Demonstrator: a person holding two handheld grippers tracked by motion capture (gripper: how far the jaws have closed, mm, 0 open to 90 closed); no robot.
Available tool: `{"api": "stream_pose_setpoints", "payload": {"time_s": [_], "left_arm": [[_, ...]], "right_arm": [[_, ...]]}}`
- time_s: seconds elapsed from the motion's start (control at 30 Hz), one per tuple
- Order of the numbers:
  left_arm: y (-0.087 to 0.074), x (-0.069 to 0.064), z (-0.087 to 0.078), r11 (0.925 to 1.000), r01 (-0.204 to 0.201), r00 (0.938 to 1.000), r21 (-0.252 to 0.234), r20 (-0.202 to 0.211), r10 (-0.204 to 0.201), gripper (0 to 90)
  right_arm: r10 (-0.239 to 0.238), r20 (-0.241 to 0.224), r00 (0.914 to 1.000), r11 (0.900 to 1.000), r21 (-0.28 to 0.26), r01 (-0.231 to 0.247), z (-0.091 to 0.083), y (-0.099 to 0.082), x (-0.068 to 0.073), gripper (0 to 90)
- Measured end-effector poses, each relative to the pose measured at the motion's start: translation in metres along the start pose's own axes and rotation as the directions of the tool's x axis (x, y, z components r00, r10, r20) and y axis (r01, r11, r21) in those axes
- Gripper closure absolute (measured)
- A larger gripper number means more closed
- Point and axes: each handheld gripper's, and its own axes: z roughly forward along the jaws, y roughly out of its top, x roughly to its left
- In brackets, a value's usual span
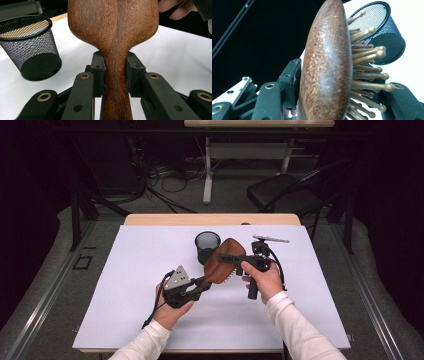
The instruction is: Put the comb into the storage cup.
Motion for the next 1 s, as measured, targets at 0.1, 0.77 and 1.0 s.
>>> {"api": "stream_pose_setpoints", "payload": {"time_s": [0.1, 0.77, 1.0], "left_arm": [[0.0001, -0.0002, 0.0000, 1.0000, -0.003, 1.0000, 0.000, 0.000, 0.003, 72.3], [-0.0007, -0.0002, 0.0005, 1.0000, -0.009, 1.0000, 0.003, -0.003, 0.009, 72.4], [-0.0009, 0.0002, 0.0006, 0.9999, -0.012, 0.9999, 0.003, -0.003, 0.012, 72.3]], "right_arm": [[0.005, 0.003, 1.0000, 1.0000, 0.005, -0.005, -0.0009, 0.0001, 0.0010, 41.8], [0.021, -0.033, 0.9993, 0.9994, 0.030, -0.020, -0.0005, 0.0024, -0.0017, 44.3], [0.028, -0.013, 0.9995, 0.9988, 0.041, -0.028, -0.0006, 0.0032, 0.0009, 44.2]]}}
